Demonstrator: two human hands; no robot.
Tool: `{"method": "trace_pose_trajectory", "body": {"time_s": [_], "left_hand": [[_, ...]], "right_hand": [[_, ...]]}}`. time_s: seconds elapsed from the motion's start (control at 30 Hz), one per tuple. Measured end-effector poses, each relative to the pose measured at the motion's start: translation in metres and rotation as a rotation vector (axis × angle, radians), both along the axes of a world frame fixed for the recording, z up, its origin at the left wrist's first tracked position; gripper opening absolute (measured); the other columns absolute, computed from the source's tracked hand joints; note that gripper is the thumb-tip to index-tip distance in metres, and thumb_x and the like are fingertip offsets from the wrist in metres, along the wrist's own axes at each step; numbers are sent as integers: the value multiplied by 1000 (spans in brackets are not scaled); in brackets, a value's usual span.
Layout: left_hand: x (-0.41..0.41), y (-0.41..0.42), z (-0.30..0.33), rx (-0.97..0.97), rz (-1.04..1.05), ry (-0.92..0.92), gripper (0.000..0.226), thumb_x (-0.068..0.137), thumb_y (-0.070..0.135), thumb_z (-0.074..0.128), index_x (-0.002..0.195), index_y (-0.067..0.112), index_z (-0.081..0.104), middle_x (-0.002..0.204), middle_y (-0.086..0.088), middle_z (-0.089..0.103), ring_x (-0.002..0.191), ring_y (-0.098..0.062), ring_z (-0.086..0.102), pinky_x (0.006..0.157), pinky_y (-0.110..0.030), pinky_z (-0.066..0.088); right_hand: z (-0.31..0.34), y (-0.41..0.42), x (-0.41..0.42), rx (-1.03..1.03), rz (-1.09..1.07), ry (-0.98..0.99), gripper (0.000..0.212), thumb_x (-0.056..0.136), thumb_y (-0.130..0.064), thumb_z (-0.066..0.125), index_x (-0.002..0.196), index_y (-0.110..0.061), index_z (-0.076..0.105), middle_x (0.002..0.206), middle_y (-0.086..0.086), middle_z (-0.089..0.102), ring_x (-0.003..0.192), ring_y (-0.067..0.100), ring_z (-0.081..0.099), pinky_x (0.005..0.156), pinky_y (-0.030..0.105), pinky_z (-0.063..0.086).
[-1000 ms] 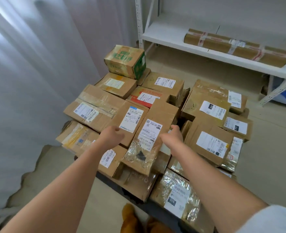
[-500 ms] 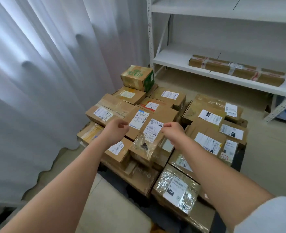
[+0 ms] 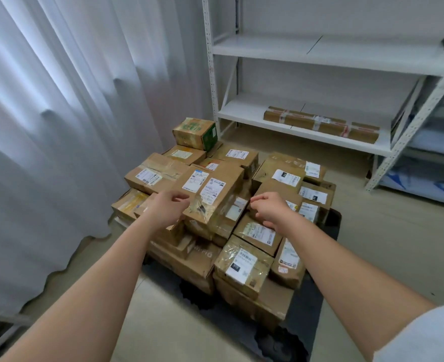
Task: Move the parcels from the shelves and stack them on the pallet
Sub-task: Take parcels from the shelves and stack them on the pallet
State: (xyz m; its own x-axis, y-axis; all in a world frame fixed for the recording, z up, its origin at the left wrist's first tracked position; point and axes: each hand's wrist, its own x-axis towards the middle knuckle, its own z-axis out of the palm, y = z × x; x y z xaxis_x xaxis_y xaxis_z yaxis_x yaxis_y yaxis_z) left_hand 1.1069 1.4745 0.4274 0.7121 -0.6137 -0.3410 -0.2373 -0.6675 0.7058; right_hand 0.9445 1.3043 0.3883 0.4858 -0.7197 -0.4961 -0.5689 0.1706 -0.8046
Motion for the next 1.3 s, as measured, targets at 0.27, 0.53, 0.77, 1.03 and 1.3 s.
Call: {"method": "trace_pose_trajectory", "body": {"time_s": [0.27, 0.53, 0.77, 1.03, 1.3], "left_hand": [[-62, -45, 32, -19, -135, 40, 19, 101, 24, 52, 117, 19, 61, 104, -3, 68, 90, -19, 70, 87, -41, 56], [-161, -152, 46, -63, -315, -32, 28, 100, 20, 53, 127, 12, 60, 105, -5, 66, 89, -19, 66, 68, -28, 54], [-297, -296, 43, -106, -457, 36, 25, 101, 24, 53, 123, 15, 62, 105, -4, 69, 89, -20, 70, 76, -37, 57], [-483, -469, 54, -189, -613, 199, 24, 103, 25, 50, 121, 16, 62, 108, -1, 70, 90, -19, 72, 75, -31, 55], [-570, -601, 57, -152, -724, 253, 21, 102, 26, 52, 117, 18, 63, 107, -1, 71, 89, -18, 72, 80, -32, 56]], "right_hand": [[38, -25, -73, -92, -71, -36, 18, 97, -12, 52, 95, -24, 66, 120, 2, 58, 112, 24, 56, 87, 37, 51], [58, -90, -187, -117, -231, -93, 17, 95, -12, 54, 90, -25, 63, 115, 4, 63, 107, 26, 60, 91, 40, 53], [65, -194, -338, -106, -341, -92, 13, 94, -11, 55, 99, -18, 65, 103, 5, 69, 90, 19, 65, 77, 31, 53], [82, -335, -531, -158, -512, -66, 21, 94, -11, 50, 107, -18, 64, 97, 2, 73, 90, 17, 68, 70, 27, 45], [81, -447, -611, -152, -632, -103, 24, 95, -6, 46, 107, -13, 65, 98, 7, 74, 79, 15, 64, 65, 25, 44]]}}
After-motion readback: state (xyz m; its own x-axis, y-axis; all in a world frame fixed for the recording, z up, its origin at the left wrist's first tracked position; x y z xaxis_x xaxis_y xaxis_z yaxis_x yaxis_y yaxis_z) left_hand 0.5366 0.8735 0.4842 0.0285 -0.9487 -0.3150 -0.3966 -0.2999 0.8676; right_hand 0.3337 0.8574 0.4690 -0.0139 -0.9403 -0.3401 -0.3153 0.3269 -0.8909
